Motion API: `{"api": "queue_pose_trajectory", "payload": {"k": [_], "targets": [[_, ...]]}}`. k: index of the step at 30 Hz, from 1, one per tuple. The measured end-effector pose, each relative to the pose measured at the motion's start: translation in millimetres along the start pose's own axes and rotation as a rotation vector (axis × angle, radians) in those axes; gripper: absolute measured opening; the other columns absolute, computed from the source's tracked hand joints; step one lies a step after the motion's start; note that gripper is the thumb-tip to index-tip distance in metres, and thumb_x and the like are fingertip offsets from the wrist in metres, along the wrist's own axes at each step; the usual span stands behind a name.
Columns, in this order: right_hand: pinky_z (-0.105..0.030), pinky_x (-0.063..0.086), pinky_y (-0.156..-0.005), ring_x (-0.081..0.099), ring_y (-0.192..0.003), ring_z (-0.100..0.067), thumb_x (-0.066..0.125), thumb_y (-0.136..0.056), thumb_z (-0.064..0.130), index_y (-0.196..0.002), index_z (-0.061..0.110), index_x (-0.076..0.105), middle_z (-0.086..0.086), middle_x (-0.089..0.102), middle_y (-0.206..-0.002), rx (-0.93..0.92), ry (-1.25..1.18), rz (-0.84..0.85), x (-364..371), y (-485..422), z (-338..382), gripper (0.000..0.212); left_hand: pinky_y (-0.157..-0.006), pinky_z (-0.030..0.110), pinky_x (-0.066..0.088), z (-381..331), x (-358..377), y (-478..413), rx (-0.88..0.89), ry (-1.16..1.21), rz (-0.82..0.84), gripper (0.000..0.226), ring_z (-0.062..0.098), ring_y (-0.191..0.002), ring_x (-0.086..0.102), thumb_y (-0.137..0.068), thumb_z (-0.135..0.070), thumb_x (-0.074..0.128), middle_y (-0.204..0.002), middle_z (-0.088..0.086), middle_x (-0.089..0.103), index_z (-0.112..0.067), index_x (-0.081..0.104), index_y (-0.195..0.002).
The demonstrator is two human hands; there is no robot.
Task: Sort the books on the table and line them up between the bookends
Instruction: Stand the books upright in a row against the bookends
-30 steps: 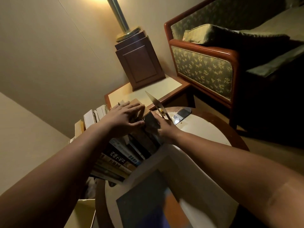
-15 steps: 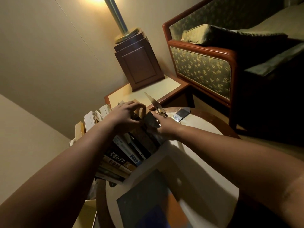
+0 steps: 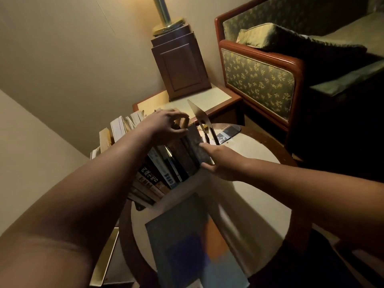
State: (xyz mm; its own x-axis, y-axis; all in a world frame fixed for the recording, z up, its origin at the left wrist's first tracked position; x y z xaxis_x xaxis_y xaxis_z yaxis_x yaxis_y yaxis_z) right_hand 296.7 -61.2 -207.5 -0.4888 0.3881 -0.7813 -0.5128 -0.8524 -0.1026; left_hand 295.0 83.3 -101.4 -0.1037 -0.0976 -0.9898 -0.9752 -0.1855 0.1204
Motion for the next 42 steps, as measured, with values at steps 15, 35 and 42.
{"api": "queue_pose_trajectory", "payload": {"k": [15, 35, 42], "targets": [[-0.044, 0.053, -0.085, 0.054, -0.097, -0.023, 0.040, -0.055, 0.098, -0.129, 0.014, 0.056, -0.007, 0.061, -0.117, -0.173, 0.454, 0.495, 125, 55, 29, 0.114, -0.101, 0.041, 0.049, 2, 1, 12, -0.025, 0.092, -0.009, 0.054, 0.015, -0.118, 0.057, -0.089, -0.050, 0.064, -0.147, -0.004, 0.049, -0.044, 0.048, -0.140], [-0.047, 0.027, -0.116, 0.018, -0.146, -0.027, 0.086, -0.052, 0.065, -0.155, 0.028, 0.011, 0.000, 0.017, -0.160, 0.378, 0.173, 0.309, -30, 98, -117, 0.133, -0.096, 0.040, 0.051, 1, 1, 14, -0.074, 0.176, -0.009, 0.056, 0.022, -0.119, 0.057, -0.089, -0.039, 0.068, -0.138, 0.003, 0.058, -0.040, 0.048, -0.141], [-0.049, 0.043, -0.106, 0.034, -0.135, -0.030, 0.089, -0.048, 0.063, -0.153, 0.032, 0.015, -0.001, 0.031, -0.149, 0.476, 0.080, 0.288, -36, 97, -146, 0.132, -0.094, 0.039, 0.051, 0, 0, 14, -0.070, 0.147, -0.010, 0.056, 0.021, -0.118, 0.057, -0.089, -0.042, 0.066, -0.141, 0.003, 0.055, -0.041, 0.047, -0.141]]}}
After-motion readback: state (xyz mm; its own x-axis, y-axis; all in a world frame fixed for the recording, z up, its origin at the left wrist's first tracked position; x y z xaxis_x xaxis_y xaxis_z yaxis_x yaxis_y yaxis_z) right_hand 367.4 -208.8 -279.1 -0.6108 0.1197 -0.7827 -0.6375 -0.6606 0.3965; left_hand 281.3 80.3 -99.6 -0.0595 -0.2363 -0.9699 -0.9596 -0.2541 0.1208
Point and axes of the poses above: each hand's wrist, its own y-axis away from the middle knuckle, its own x-axis out of the palm, z = x × y, the point moved 8 cm from there along -y, towards the middle knuckle
